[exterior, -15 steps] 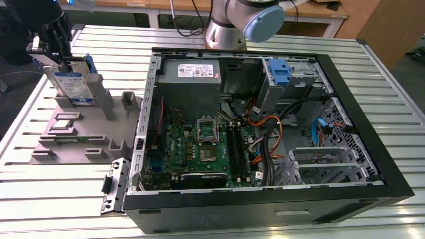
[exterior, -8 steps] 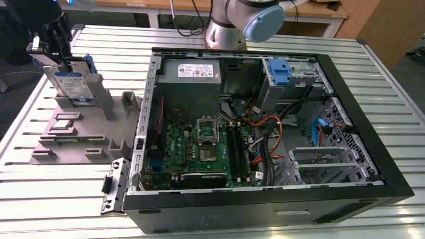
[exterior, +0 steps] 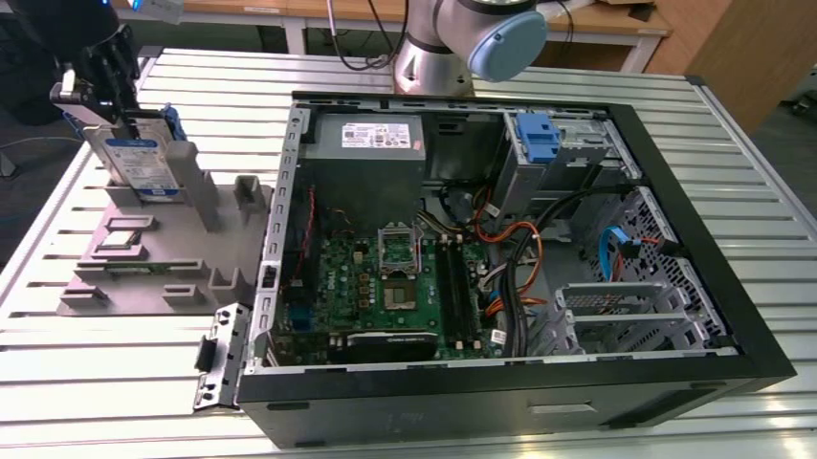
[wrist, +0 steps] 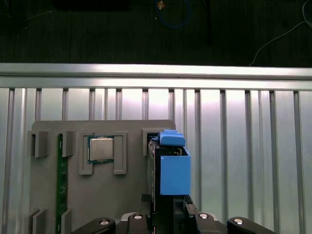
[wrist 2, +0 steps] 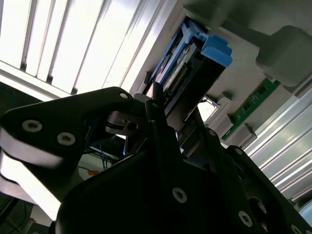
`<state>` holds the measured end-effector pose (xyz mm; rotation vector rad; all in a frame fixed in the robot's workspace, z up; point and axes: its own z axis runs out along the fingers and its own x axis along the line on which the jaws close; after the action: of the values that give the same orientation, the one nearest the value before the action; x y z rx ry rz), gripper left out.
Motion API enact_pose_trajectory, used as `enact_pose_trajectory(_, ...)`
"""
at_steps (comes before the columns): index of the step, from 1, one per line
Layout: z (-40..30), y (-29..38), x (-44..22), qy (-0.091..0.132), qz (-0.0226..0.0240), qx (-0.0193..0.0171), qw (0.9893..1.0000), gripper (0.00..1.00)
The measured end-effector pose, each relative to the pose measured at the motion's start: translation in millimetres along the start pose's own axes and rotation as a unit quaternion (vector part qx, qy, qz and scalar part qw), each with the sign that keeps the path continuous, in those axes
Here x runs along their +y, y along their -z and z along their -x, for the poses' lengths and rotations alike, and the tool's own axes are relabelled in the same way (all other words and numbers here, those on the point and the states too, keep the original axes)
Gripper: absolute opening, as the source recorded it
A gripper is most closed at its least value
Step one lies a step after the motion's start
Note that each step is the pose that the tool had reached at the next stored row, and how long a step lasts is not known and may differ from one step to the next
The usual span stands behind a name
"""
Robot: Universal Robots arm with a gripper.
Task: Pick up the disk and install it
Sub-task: 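Pick up the disk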
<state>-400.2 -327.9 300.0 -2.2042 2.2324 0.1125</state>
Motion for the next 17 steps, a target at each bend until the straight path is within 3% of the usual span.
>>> enact_pose_trajectory(4,0.1,2.0,0.2,0.000,-0.0001,-0.0001,1.0000,0.35)
enact_pose_trajectory(11,0.9,18.5,1.0,-0.001,0.0000,0.0000,1.0000,0.35)
enact_pose_trajectory(17,1.0,19.3,1.0,-0.001,-0.0001,-0.0001,1.0000,0.35)
